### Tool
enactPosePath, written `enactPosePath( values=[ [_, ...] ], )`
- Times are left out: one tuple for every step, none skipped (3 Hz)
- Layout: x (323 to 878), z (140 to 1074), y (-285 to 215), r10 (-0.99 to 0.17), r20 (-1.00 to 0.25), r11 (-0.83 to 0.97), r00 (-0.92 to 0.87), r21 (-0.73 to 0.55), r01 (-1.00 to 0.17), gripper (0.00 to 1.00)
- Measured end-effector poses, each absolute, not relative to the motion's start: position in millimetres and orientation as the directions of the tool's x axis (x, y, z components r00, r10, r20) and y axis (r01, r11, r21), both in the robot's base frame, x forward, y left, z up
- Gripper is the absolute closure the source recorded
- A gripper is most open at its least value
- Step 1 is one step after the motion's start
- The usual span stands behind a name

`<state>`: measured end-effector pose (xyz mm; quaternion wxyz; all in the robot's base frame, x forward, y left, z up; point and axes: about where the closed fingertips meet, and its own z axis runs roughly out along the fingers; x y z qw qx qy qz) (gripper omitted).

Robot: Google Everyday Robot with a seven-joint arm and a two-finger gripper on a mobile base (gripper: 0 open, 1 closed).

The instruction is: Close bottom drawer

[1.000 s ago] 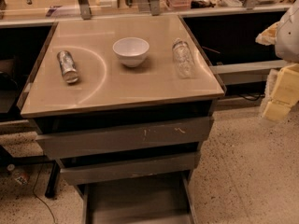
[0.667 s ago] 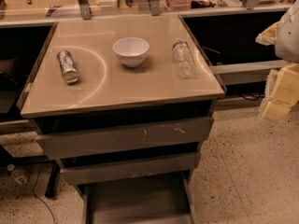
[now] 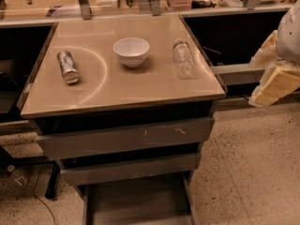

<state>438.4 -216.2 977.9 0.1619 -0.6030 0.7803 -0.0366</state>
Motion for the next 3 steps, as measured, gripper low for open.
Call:
enactPosePath(
  values=[
    [438,978,-216,-0.953,-0.209,0.270,-0.220,-0.252,-0.929,0.65],
    [439,979,-216,-0.953,-0.208,0.270,-0.220,-0.257,-0.928,0.88],
    [415,963,-229,-0.948,-0.187,0.296,-0.256,-0.232,-0.927,1.00]
  ],
)
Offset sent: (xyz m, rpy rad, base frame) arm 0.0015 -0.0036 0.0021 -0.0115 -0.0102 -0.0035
